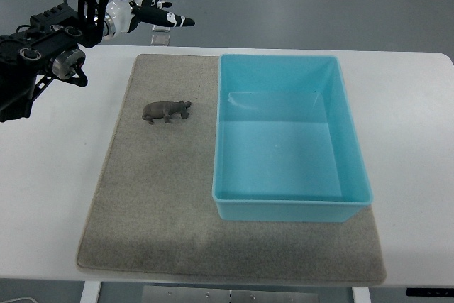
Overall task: Place brown hippo in blue box with left hand
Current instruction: 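Swing the left hand over the brown hippo, fingers pointing down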
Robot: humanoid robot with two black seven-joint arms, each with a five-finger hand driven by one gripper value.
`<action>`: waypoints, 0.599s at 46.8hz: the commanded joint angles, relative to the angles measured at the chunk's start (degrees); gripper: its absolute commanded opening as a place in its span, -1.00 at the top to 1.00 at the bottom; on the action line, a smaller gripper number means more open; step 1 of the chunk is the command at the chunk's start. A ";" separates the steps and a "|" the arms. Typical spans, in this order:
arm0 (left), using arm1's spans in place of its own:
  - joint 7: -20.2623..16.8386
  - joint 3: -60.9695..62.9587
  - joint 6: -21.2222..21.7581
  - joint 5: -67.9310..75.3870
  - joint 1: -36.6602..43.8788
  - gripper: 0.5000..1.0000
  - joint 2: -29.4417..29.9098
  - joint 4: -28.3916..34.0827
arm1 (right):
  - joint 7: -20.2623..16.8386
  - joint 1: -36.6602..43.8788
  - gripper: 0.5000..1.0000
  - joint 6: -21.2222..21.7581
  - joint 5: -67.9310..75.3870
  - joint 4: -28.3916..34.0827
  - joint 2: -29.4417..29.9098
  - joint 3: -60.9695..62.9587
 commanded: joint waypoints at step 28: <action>0.17 14.10 -14.39 23.49 -10.12 -0.97 11.26 -15.50 | 0.00 0.01 -0.74 0.00 0.00 -0.03 0.00 0.00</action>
